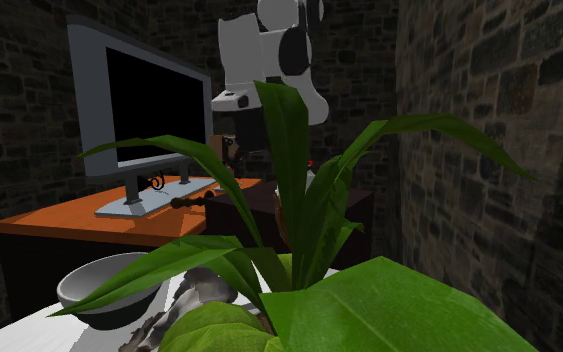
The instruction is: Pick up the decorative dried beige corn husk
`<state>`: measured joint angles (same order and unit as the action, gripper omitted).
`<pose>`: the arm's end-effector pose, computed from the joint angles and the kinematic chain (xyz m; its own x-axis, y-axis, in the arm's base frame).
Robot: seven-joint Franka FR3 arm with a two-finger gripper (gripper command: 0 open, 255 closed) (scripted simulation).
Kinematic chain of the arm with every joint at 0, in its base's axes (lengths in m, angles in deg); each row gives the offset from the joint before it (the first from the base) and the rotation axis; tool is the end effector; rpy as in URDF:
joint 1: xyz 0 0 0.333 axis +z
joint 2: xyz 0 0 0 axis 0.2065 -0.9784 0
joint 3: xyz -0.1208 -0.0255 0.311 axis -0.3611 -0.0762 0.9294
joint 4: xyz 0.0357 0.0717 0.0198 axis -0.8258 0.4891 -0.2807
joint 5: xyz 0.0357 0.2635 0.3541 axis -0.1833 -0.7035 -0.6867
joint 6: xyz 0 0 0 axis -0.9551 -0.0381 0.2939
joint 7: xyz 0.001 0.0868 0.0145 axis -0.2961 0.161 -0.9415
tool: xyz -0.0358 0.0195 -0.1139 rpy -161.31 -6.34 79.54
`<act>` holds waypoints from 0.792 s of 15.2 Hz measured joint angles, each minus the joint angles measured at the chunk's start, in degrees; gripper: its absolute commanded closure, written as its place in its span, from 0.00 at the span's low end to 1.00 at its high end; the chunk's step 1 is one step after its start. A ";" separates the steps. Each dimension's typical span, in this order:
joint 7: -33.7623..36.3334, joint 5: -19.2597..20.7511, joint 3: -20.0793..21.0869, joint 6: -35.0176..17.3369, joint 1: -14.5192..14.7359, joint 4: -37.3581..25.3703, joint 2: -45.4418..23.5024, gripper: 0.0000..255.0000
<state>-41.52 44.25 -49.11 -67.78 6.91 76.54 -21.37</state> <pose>0.4758 0.1686 0.2807 0.6337 0.7521 -0.1809 0.7395 -0.6576 -0.1435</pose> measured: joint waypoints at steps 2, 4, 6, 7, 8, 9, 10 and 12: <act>-2.42 -0.15 1.17 -1.59 1.16 -0.36 -3.07 0.00; -4.95 -0.11 2.28 -3.21 2.14 -0.50 -5.93 0.00; -6.82 0.02 3.18 -4.59 2.89 -0.66 -8.34 0.00; -7.18 0.05 3.32 -4.99 3.00 -0.61 -8.82 0.00; -7.42 0.12 3.36 -5.53 3.02 -0.73 -9.54 0.00; -7.51 0.17 3.38 -6.30 3.05 -0.65 -10.27 0.00; -7.51 0.18 3.42 -6.97 3.10 -0.55 -10.86 0.00; -7.46 0.23 3.45 -8.39 3.18 -0.53 -12.27 0.00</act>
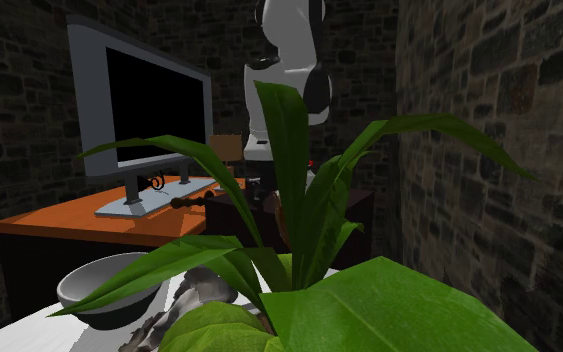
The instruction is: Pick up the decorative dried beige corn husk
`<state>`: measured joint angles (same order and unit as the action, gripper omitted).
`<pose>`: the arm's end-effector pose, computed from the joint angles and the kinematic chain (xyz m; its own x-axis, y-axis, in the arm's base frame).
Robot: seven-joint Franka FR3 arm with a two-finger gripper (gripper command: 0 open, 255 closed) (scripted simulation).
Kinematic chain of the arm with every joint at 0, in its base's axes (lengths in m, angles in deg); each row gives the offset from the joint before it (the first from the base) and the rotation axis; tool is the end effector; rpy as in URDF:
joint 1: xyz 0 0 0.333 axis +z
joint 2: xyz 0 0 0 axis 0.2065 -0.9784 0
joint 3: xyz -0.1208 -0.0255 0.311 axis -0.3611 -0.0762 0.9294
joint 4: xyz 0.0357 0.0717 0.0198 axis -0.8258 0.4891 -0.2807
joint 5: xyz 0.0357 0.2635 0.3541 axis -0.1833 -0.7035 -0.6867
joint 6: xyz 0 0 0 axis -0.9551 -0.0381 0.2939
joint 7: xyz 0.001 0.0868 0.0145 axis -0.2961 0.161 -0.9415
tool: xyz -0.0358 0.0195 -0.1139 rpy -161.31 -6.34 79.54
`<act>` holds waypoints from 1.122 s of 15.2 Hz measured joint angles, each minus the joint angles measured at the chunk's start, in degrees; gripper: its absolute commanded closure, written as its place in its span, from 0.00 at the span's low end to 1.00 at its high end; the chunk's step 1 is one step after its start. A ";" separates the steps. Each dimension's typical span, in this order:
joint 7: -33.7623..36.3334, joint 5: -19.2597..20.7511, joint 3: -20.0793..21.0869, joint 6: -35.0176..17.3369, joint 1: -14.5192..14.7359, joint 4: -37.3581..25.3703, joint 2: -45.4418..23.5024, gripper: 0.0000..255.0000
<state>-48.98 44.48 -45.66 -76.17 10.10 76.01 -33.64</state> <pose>0.4556 0.2240 0.1838 0.4240 0.8830 -0.2012 0.8632 -0.4612 -0.2052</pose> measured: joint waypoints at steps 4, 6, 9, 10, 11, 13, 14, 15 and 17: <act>-0.12 0.12 -0.09 -1.89 -0.04 0.15 -1.74 1.00; -0.14 0.13 -0.11 -2.03 -0.06 0.18 -1.83 1.00; -0.14 0.14 -0.13 -2.08 -0.08 0.14 -1.81 1.00; -0.14 0.14 -0.14 -2.10 -0.08 0.15 -1.80 1.00; -0.14 0.14 -0.14 -2.11 -0.08 0.17 -1.78 1.00; -0.10 0.13 -0.11 -2.04 -0.05 0.16 -1.76 1.00; -0.07 0.09 -0.07 -1.65 -0.02 0.21 -1.36 1.00; -0.06 0.05 -0.04 -1.17 -0.01 0.27 -0.85 1.00; -0.11 0.02 -0.04 0.21 -0.06 -0.01 0.22 1.00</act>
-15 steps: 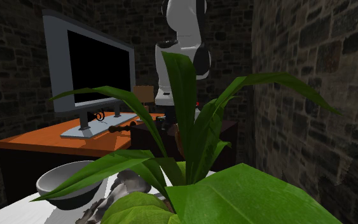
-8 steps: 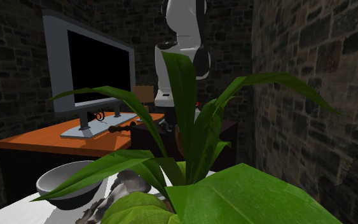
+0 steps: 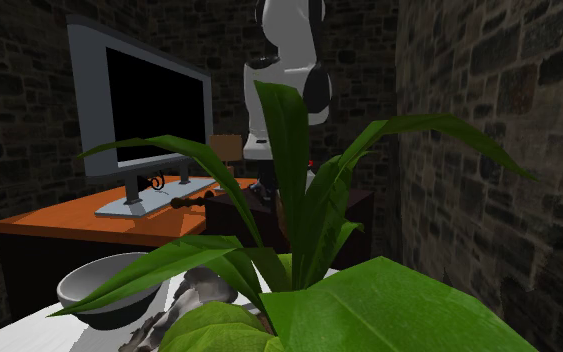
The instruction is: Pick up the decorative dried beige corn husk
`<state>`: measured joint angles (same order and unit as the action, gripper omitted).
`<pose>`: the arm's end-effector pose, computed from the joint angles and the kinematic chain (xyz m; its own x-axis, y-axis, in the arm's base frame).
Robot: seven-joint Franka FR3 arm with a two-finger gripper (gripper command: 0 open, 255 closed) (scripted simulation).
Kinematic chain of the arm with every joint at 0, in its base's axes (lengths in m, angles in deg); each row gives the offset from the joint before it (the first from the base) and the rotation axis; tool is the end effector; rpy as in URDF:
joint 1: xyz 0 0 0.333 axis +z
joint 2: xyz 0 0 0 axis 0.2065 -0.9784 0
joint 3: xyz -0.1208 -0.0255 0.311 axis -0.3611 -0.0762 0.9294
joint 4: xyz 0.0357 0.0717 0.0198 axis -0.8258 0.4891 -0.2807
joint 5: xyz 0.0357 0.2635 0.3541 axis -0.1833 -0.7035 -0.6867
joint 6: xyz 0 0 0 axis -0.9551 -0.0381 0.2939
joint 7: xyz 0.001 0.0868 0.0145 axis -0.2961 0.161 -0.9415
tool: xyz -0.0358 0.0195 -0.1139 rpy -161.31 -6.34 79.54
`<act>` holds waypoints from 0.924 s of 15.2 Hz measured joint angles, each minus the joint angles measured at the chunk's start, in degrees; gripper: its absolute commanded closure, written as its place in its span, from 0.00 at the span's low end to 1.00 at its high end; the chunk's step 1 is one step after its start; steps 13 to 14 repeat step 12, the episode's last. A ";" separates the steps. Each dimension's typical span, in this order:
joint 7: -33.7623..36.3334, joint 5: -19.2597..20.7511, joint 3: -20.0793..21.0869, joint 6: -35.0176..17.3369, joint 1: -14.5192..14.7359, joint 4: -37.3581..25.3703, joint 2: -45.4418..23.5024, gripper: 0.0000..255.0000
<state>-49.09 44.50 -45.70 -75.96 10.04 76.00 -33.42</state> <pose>0.4561 0.2232 0.1856 0.4236 0.8833 -0.2009 0.8635 -0.4607 -0.2050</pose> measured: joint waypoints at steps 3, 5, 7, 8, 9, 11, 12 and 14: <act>-0.12 -0.05 -0.03 2.15 -0.10 -0.26 1.90 1.00; -0.07 -0.14 0.02 3.54 -0.09 -0.30 3.24 1.00; 0.01 -0.23 0.07 5.30 -0.06 -0.77 4.55 1.00; 0.00 -0.25 0.07 5.92 -0.07 -0.81 5.13 1.00; 0.01 -0.27 0.08 6.68 -0.08 -1.06 5.63 1.00; 0.10 -0.35 0.14 8.14 -0.03 -1.32 6.83 1.00; 0.04 -0.35 0.11 8.66 -0.07 -1.44 7.23 1.00; 0.04 -0.35 0.11 8.66 -0.07 -1.44 7.23 1.00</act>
